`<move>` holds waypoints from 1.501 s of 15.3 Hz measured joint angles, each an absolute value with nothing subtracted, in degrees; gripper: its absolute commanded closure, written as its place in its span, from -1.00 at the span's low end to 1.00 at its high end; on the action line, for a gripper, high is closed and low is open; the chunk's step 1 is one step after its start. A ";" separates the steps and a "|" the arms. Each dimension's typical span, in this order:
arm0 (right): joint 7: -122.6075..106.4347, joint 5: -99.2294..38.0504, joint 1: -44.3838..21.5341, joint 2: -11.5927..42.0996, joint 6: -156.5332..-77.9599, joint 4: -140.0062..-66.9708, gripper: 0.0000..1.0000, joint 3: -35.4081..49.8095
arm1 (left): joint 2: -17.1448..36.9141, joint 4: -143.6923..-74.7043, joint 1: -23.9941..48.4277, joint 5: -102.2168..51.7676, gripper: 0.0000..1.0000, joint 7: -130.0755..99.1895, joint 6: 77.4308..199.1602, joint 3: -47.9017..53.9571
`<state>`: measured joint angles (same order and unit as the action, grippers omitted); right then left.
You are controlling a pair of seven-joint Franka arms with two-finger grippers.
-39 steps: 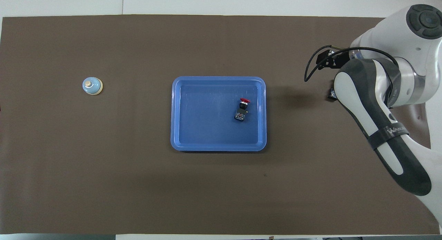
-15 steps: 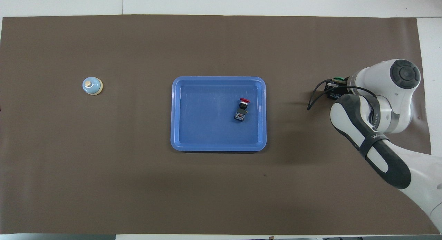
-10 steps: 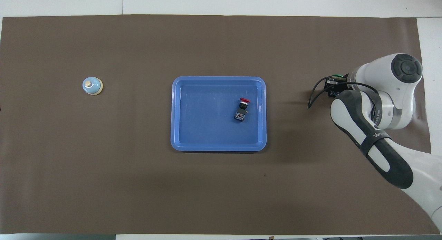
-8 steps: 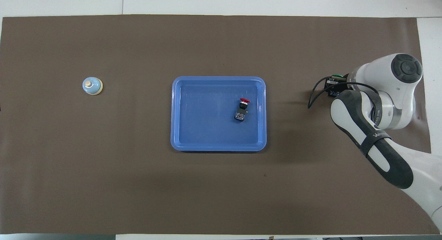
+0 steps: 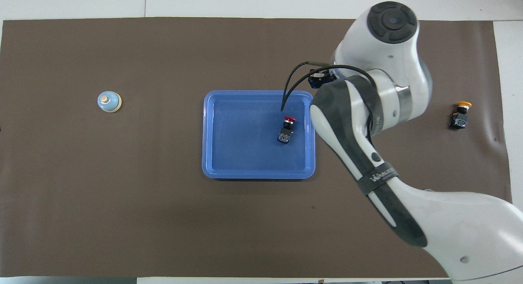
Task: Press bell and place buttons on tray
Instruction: 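Carry the green button into the tray beside the red one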
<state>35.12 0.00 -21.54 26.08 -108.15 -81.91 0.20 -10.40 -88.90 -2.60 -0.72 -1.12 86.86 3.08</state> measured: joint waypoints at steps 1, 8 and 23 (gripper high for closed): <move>38.01 0.00 -24.11 26.99 -107.78 -80.83 1.00 0.21 | -10.40 -88.90 -2.60 -0.72 -1.00 -1.12 86.86 3.08; 48.12 0.00 -34.06 33.49 -110.96 -78.47 1.00 0.17 | -10.40 -88.90 -2.60 -0.72 -1.00 -1.12 86.86 3.08; 48.49 -0.01 -35.57 34.17 -124.24 -89.65 -1.00 0.18 | -10.40 -88.90 -2.60 -0.72 -1.00 -1.12 86.86 3.08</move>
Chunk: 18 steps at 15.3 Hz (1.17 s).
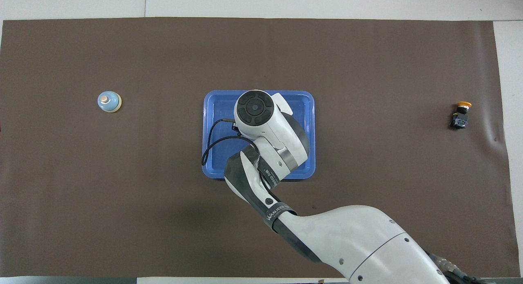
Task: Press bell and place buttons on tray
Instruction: 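Carry the green button into the tray beside the red one, then release the green button and reach the right gripper to the yellow button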
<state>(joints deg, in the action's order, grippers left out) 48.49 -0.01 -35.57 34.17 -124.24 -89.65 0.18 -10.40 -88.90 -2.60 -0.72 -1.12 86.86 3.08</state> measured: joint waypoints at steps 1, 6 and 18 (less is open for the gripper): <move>49.23 -0.01 -35.57 34.04 -124.24 -89.67 -1.00 0.18 | -10.40 -88.90 -2.60 -0.72 -1.00 -1.12 86.86 3.08; 50.84 -0.01 -35.29 32.53 -119.54 -87.87 -1.00 -0.27 | -10.40 -88.90 -2.60 -0.72 -1.00 -1.12 86.86 3.08; 27.65 0.46 -8.87 21.23 -107.97 -85.24 -1.00 -1.15 | -10.40 -88.90 -2.60 -0.72 -1.00 -1.12 86.86 3.07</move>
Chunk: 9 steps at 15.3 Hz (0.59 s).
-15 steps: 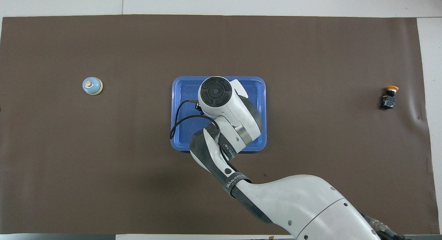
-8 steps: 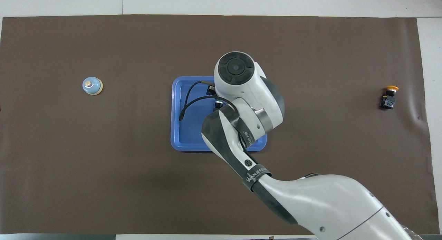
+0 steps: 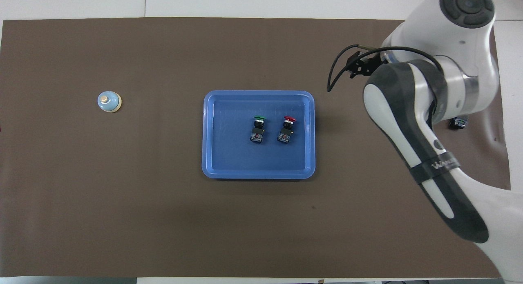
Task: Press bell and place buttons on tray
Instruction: 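Release the green button and reach the right gripper to the yellow button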
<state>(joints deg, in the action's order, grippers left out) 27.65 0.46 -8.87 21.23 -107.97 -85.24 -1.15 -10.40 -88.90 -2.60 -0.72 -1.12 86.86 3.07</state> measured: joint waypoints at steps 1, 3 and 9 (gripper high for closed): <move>24.92 1.45 -6.58 21.25 -107.95 -85.52 -1.00 -1.17 | -10.40 -88.90 -2.60 -0.72 -1.00 -1.13 86.86 3.06; 18.78 3.36 -1.99 21.31 -107.97 -86.33 -1.00 -1.21 | -10.40 -88.90 -2.60 -0.72 -1.00 -1.13 86.86 3.01; 5.01 6.12 10.03 21.05 -120.32 -95.92 -1.00 -1.28 | -10.40 -88.89 -2.67 -0.72 -1.00 -1.16 86.86 2.85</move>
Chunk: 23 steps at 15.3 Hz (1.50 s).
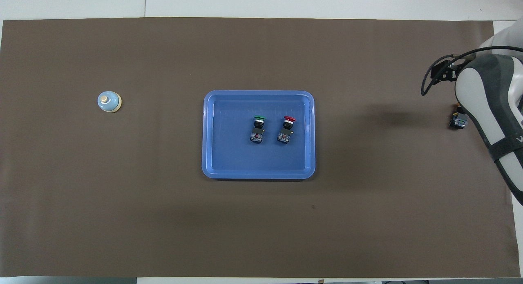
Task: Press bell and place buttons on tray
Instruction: 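Release the green button and reach the right gripper to the yellow button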
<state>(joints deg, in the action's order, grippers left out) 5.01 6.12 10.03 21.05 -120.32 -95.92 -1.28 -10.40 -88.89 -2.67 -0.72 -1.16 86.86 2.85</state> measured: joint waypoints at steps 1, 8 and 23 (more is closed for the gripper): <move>3.64 6.14 11.92 21.07 -123.95 -98.64 -1.00 -1.28 | -10.40 -88.89 -2.67 -0.72 -1.00 -1.16 86.86 2.85; 2.28 6.13 15.53 22.97 -135.39 -106.13 -1.00 -1.13 | -10.41 -88.89 -2.67 -0.72 -1.00 -1.17 86.86 2.84; 2.29 6.10 15.95 22.80 -139.96 -110.93 1.00 -0.65 | -10.41 -88.89 -2.67 -0.72 -1.00 -1.17 86.86 2.84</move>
